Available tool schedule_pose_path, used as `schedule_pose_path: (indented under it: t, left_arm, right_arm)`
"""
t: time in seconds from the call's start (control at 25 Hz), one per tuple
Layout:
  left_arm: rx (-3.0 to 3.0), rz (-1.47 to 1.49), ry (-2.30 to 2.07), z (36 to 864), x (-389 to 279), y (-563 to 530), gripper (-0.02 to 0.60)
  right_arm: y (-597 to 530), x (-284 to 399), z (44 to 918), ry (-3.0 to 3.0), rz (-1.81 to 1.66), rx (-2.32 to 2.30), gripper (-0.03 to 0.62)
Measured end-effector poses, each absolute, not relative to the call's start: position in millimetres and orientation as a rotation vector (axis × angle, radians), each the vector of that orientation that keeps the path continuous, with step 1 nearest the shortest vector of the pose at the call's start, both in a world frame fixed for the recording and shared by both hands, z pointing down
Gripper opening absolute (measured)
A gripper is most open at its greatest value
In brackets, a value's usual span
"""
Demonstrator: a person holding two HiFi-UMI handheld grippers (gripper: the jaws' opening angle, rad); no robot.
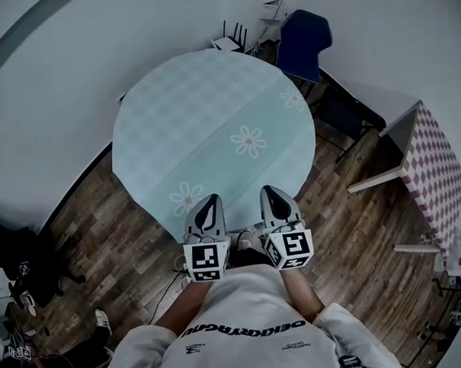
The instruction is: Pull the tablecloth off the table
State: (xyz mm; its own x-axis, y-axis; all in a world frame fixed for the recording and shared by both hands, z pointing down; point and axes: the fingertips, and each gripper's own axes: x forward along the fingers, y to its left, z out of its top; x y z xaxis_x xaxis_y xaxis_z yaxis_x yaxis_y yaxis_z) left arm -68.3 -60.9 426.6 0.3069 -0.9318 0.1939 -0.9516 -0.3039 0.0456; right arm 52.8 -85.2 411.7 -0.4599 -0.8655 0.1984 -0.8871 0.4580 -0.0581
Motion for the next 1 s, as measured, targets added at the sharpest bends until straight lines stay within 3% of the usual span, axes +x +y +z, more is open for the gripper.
schedule_pose_path:
  t: [1.0]
  left_arm:
    - [2.164,0.382,-1.897,510,-72,-258,0.015]
  right_arm:
    - [-307,59,517,-2.528,0.401,1.37,0.038]
